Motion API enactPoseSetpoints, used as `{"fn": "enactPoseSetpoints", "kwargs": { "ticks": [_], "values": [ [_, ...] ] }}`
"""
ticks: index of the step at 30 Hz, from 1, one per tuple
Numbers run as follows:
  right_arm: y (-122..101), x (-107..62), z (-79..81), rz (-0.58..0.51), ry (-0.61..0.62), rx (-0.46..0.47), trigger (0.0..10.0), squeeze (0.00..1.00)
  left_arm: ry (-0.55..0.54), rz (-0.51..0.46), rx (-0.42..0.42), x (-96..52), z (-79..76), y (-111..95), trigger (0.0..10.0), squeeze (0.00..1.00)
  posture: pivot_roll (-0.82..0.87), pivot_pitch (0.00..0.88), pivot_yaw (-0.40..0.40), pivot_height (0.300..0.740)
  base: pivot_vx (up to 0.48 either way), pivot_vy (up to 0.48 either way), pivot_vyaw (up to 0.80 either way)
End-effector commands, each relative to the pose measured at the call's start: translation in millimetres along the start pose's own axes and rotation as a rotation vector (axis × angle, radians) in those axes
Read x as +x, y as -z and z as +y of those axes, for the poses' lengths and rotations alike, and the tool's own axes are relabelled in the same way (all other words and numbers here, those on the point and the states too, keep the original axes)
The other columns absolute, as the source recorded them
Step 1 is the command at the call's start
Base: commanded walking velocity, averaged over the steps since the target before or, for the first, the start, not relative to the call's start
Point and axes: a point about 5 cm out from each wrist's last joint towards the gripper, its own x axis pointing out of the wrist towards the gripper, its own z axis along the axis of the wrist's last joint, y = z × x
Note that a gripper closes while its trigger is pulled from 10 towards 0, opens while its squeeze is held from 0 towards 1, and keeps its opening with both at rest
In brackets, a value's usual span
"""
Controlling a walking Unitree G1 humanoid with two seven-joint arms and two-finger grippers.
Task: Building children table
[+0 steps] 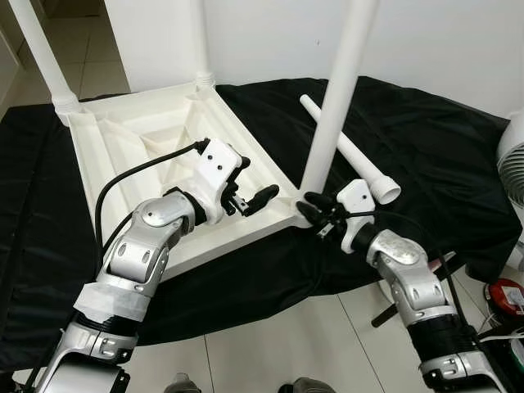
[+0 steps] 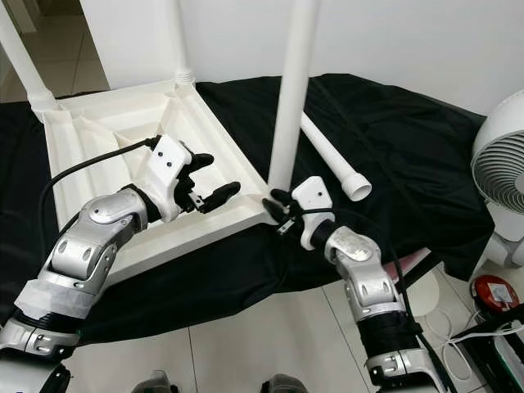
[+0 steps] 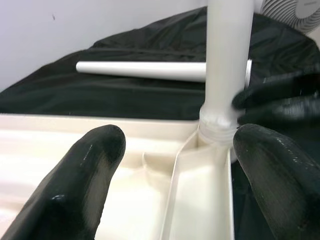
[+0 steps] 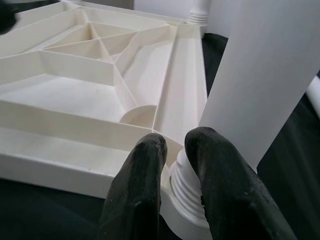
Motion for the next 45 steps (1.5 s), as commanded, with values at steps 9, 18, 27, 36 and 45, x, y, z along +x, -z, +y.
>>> {"fn": "enactPoseSetpoints", "kwargs": {
  "ticks": [9, 18, 27, 36, 45],
  "values": [
    [0.5, -4.7, -31.0, -0.021, 0.182, -0.009, 10.0, 0.00, -0.084, 0.235, 0.015, -8.5, 12.1, 37.3, 10.0, 0.00, 0.02, 0.000, -0.013, 0.740, 0.000, 0.000, 0.00],
    [-8.5, -4.6, -22.1, -0.096, 0.178, 0.050, 10.0, 0.00, -0.027, 0.347, 0.021, -16.8, 3.0, 57.7, 10.0, 0.00, 0.02, 0.000, -0.014, 0.740, 0.000, 0.000, 0.00],
    [-26.2, -1.3, -22.6, -0.179, 0.208, 0.080, 10.0, 0.00, 0.048, 0.335, -0.003, -13.8, -9.2, 58.2, 10.0, 0.00, 0.01, 0.002, -0.021, 0.740, 0.000, 0.000, 0.00],
    [-45.8, 5.0, -16.9, -0.259, 0.257, 0.118, 10.0, 0.00, 0.062, 0.397, -0.037, -4.5, -21.8, 67.4, 10.0, 0.00, 0.01, 0.011, -0.020, 0.740, 0.000, 0.000, 0.00],
    [-46.1, 4.7, 1.4, -0.279, 0.306, 0.191, 10.0, 0.00, -0.089, 0.455, -0.119, 9.8, -12.4, 73.6, 3.5, 0.00, -0.01, 0.018, -0.001, 0.740, 0.000, 0.000, 0.00]
  ]
}}
